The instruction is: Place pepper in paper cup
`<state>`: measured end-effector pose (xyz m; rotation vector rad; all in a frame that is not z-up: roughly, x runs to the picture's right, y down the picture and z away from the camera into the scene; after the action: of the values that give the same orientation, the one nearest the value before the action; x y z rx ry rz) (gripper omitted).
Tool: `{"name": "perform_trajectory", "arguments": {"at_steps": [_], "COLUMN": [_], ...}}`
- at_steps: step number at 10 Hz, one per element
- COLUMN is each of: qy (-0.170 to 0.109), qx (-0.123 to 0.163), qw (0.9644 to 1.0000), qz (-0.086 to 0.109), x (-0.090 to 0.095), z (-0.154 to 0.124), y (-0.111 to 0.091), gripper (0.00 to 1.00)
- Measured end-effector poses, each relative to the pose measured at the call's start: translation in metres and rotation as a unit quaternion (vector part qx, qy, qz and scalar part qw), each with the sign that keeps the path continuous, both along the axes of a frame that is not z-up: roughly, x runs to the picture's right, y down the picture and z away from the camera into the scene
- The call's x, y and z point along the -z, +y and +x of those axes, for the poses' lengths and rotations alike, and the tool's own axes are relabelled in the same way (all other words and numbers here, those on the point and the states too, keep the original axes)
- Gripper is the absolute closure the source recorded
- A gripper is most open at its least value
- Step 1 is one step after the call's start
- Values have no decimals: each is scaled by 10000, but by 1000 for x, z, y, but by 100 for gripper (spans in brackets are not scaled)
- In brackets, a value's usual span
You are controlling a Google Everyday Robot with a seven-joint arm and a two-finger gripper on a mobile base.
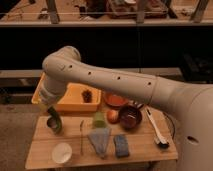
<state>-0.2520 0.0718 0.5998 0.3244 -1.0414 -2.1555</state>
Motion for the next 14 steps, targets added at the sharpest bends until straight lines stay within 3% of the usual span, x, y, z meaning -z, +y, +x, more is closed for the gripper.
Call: {"name": "perform_trajectory", "arguments": {"at_steps": [4,8,11,14], "qy": [-916,-1791,-2115,-2251], "qx": [125,201,191,110], "qw": [9956,9834,9771,9742], "qz": [156,228,92,114], "x": [5,17,14,10], "z": [-20,-20,-21,-14], "y": [24,53,75,76], "gripper": [98,98,98,98]}}
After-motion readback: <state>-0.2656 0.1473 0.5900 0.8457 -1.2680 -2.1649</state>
